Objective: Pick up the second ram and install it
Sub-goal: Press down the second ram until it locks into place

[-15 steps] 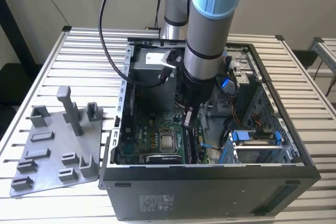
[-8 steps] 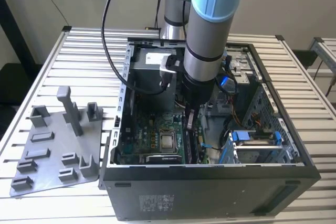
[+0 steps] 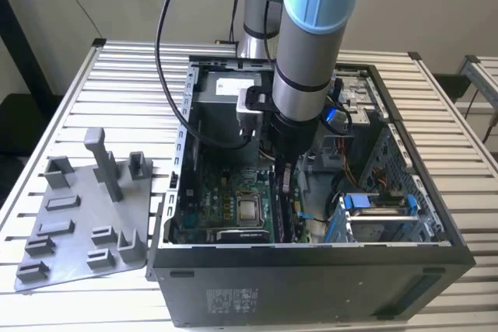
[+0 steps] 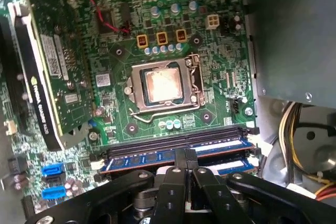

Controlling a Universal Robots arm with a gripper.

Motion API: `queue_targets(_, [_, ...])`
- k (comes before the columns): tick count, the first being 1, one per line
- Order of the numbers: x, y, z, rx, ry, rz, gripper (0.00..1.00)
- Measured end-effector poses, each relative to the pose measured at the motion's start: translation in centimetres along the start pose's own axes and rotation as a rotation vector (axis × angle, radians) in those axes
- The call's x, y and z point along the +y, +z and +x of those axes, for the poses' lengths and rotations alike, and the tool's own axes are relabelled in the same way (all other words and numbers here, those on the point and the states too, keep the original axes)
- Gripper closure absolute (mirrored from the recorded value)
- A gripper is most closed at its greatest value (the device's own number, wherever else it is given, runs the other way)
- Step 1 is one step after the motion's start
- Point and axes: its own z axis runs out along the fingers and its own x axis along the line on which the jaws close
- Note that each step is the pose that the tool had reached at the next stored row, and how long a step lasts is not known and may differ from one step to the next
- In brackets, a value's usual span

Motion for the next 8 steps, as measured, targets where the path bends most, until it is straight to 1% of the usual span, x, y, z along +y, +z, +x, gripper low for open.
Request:
queue_targets(2, [-0.01, 0.01, 0.0, -0.0013, -0.025, 0.0037, 0.89])
queue_targets(7, [-0.11, 0.03, -0.01, -0.0012, -0.03, 0.0033, 0.89])
queue_targets(8, [-0.12, 0.16, -0.01, -0.0013, -0.032, 0.0032, 0.89])
